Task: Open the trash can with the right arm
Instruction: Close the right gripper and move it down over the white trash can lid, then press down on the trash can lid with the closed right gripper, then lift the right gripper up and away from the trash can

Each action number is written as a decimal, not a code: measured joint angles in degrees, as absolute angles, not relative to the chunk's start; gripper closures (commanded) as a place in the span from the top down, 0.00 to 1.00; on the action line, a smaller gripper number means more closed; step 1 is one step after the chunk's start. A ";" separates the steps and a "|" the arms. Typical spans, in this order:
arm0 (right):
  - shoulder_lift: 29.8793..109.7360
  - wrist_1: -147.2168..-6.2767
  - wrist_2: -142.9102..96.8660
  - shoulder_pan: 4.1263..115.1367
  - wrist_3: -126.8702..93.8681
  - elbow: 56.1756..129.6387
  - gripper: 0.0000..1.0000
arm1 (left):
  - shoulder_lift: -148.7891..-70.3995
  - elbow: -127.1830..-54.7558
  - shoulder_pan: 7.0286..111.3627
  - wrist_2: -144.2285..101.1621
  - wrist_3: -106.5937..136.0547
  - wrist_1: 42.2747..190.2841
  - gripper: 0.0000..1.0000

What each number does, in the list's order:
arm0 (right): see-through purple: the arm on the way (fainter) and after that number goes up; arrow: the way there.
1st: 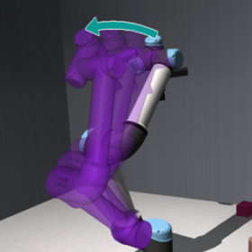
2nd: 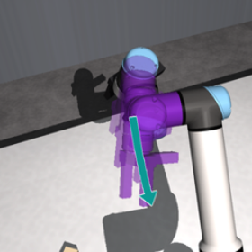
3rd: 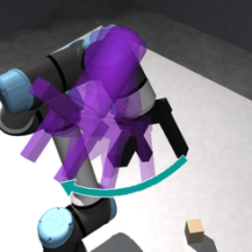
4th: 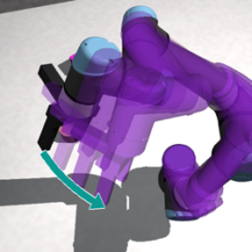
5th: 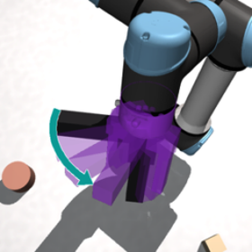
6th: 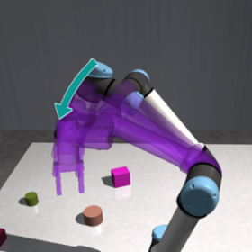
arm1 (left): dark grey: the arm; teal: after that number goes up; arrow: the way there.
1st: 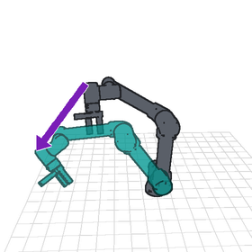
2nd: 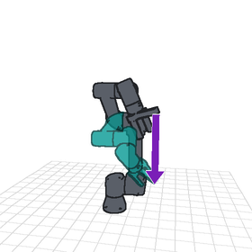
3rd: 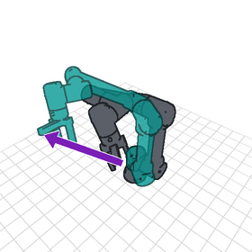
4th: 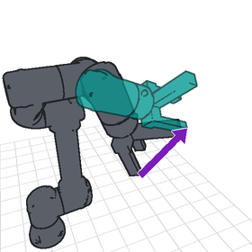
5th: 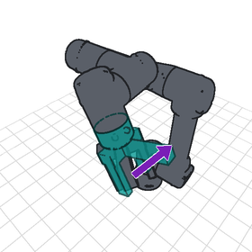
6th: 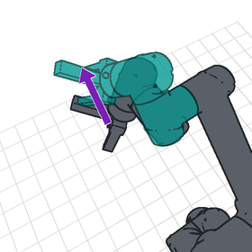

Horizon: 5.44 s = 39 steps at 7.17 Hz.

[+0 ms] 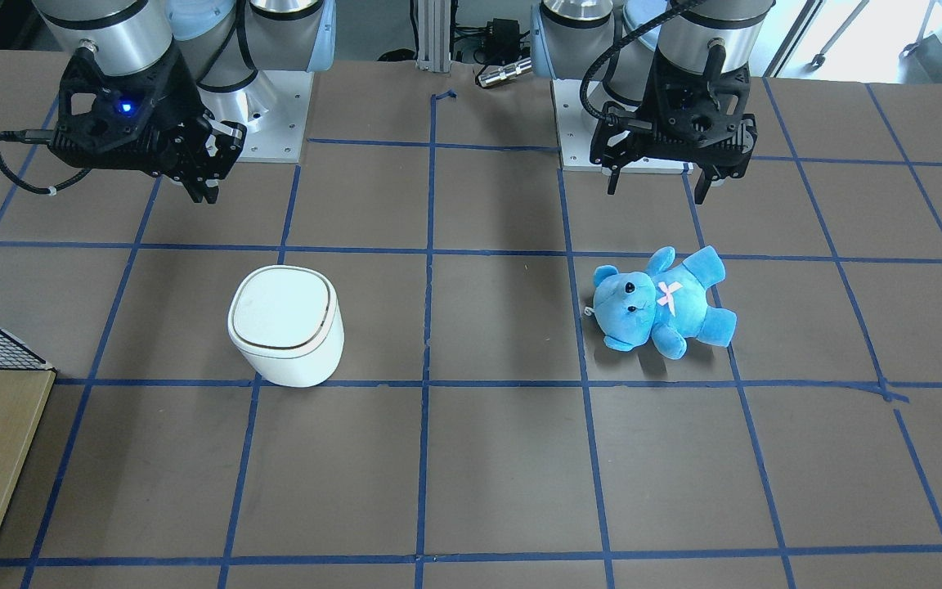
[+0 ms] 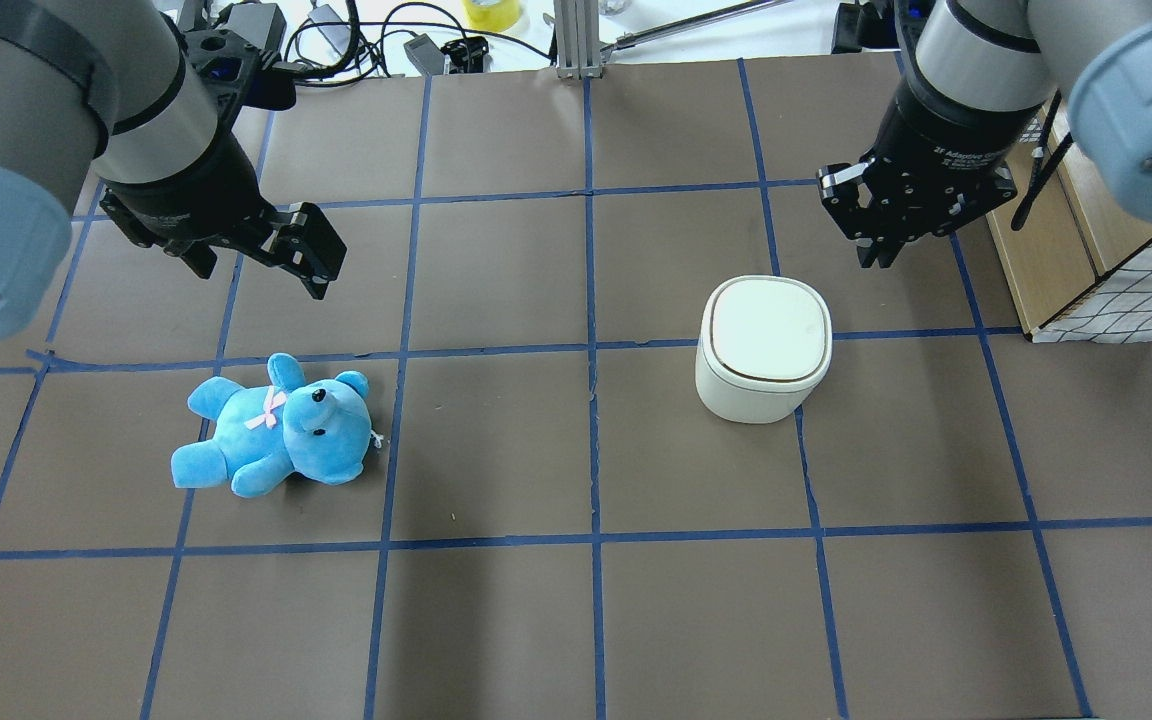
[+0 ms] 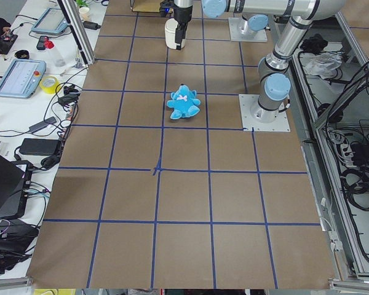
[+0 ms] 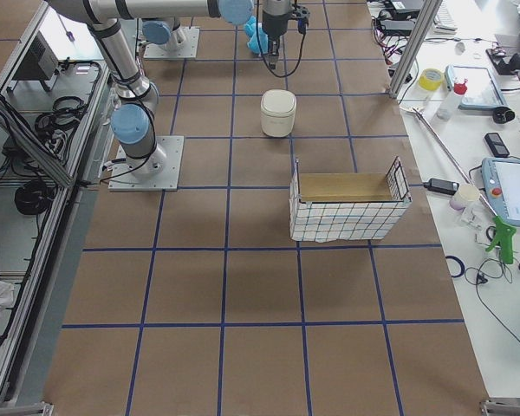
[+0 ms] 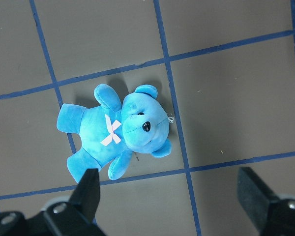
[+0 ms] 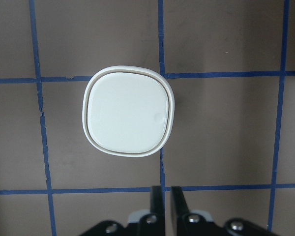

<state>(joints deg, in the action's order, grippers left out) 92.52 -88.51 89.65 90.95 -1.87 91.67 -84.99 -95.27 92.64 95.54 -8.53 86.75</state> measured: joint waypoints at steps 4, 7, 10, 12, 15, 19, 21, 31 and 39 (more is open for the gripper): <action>89.77 -89.58 89.15 90.69 -2.11 91.85 0.00 | -84.99 -95.27 92.64 95.54 -8.53 86.75 1.00; 85.68 -93.60 89.04 90.86 -3.05 93.07 0.00 | -84.99 -95.27 92.64 95.54 -8.53 86.75 1.00; 83.15 -100.92 89.00 90.88 -3.06 98.20 0.00 | -84.99 -95.27 92.64 95.54 -8.52 86.75 1.00; 82.20 -104.87 89.03 90.88 -2.96 101.45 0.00 | -84.99 -95.27 92.64 95.54 -8.52 86.75 1.00; 81.56 -105.50 89.09 90.88 -2.88 102.76 0.00 | -84.99 -95.27 92.64 95.54 -8.53 86.75 1.00; 80.29 -105.71 89.12 90.88 -3.21 103.34 0.00 | -84.99 -95.27 92.64 95.54 -8.53 86.75 1.00; 80.06 -105.73 89.12 90.88 -3.25 103.35 0.00 | -84.99 -95.27 92.64 95.54 -8.53 86.75 1.00; 81.61 -104.48 89.25 91.17 -3.67 98.21 0.38 | -84.99 -95.27 92.64 95.54 -8.53 86.75 1.00; 92.18 -94.44 89.13 90.66 -3.60 94.77 1.00 | -84.99 -95.27 92.64 95.54 -8.53 86.75 1.00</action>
